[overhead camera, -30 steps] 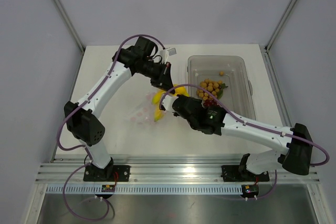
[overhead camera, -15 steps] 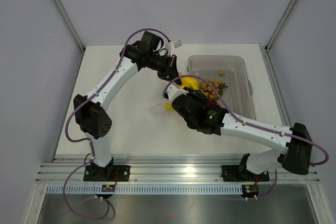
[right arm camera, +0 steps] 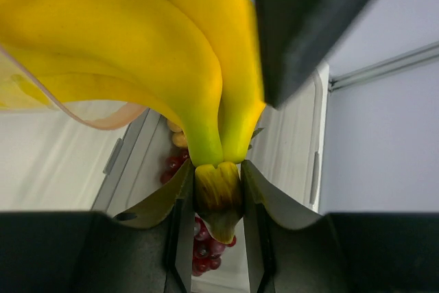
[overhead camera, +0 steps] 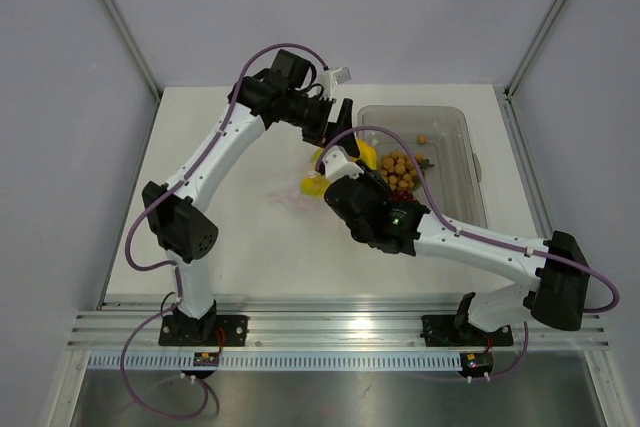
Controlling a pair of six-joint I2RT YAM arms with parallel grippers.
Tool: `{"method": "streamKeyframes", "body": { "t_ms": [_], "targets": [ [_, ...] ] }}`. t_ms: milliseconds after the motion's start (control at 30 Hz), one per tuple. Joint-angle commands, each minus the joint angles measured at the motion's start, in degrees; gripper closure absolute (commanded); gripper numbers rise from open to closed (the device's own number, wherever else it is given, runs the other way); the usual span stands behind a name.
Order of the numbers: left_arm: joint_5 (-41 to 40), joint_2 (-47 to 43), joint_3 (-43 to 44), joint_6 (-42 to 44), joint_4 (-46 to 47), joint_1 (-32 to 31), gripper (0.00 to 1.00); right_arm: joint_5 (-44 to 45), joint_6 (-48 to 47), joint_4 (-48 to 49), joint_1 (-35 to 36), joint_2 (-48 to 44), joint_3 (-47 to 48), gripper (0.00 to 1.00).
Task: Place the food in the zip-top bag and seal the zipper
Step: Place the fake fruit in the zipper food storage bag.
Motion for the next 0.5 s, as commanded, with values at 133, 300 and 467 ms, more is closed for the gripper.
{"method": "streamKeyframes", "body": {
  "t_ms": [133,300,467],
  "targets": [
    [-8.6,-5.6,1.1,1.4,-3.3,2.9,0.01,-2.4,10.9,5.6,-2.3,-1.6,2.1,1.00],
    [-12.4,-8.6,-2.5,1.4,-0.9,3.5,0.01,-5.1,13.6,4.6,-2.9,-0.8,3.0,1.00],
    [-18.6,-12.0,-3.5,1.9,0.2,3.6,0.01,-7.3,16.6,1.8,-3.9,0.7,4.5,1.00]
  ]
}}
